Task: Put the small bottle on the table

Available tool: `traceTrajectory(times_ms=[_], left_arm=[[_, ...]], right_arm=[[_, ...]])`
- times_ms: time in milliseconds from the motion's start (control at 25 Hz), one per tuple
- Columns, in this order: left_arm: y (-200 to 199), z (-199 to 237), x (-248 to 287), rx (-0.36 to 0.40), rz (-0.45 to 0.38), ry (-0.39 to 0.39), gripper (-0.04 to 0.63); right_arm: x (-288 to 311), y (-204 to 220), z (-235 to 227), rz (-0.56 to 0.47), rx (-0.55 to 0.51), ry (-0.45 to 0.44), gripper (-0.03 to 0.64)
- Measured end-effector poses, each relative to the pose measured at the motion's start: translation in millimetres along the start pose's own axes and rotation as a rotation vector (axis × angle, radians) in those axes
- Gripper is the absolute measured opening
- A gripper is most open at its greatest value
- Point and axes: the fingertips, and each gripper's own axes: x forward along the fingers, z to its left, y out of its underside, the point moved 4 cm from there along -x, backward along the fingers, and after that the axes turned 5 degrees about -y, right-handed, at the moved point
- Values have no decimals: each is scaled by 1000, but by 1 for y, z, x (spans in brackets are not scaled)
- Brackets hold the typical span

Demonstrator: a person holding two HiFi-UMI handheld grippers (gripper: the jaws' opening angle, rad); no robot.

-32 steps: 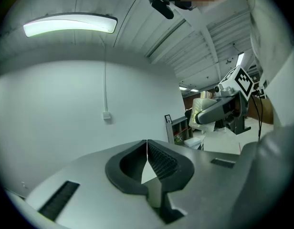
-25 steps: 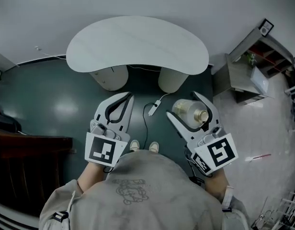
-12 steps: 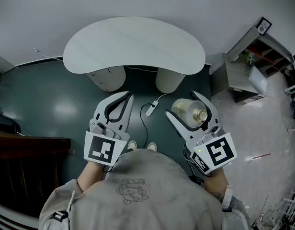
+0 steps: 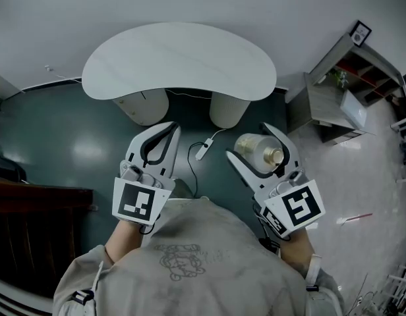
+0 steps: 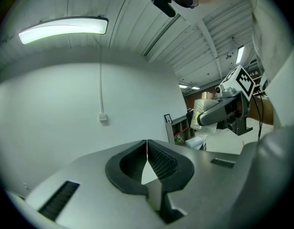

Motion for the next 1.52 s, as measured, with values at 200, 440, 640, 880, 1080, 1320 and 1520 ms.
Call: traceTrajectory(times_ms=[200, 440, 640, 880, 1080, 1320, 1520], left_arm=[[5, -13, 15, 7, -30, 24, 20], [16, -22, 42, 22, -50, 88, 20], [17, -20, 65, 23, -63, 128, 20], [22, -1, 91, 14, -55, 160, 20], [23, 25, 123, 3, -48, 176, 20], [27, 65, 169, 10, -33, 210, 20], [23, 102, 213, 5, -26, 239, 20]], right_arm=[[-6, 14, -11, -1, -5, 26, 347], [-6, 28, -29, -14, 1, 97, 348], [0, 38, -43, 1, 21, 132, 347], [24, 37, -61, 25, 32, 158, 347], [54, 31, -83, 36, 46, 174, 347], [103, 24, -115, 50, 66, 203, 347], [145, 12, -146, 71, 80, 231, 348]])
